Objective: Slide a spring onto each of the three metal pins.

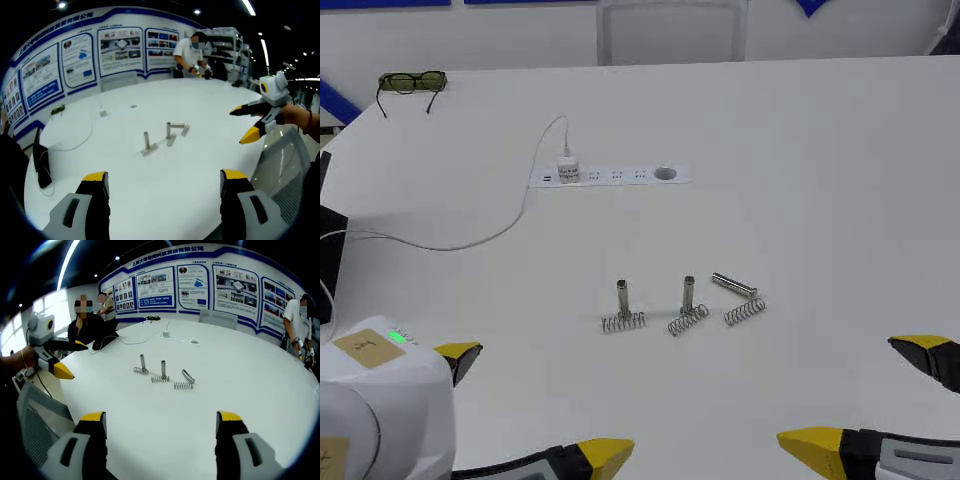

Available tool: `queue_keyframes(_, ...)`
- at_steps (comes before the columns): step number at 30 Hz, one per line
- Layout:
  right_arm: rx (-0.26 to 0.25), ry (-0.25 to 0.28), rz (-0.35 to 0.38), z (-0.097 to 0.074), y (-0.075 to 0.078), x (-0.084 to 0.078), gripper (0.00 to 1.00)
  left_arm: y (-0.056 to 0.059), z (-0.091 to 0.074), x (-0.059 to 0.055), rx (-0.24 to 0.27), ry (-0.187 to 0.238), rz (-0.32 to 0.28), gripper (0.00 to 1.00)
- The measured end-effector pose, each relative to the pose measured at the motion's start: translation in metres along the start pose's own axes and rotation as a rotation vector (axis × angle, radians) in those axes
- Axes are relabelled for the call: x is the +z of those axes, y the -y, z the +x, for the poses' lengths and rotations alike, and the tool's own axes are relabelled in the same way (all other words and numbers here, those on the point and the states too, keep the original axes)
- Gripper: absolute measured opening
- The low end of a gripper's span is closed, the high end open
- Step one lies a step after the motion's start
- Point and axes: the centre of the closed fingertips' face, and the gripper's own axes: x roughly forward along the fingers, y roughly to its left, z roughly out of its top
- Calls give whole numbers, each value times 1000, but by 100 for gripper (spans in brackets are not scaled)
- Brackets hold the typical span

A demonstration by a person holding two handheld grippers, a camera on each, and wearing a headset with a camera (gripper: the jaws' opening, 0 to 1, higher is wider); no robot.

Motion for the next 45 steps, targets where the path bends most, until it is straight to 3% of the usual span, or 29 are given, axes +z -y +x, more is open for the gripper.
queue_keyframes(22,-19,33,27,2,12,8,85,2,0,-2,2,2,-11,93)
queue_keyframes(35,-29,12,15,12,24,14,81,3,2,-1,-2,4,-5,92)
queue_keyframes(45,7,18,4,26,27,27,78,4,5,-3,-10,4,-17,90)
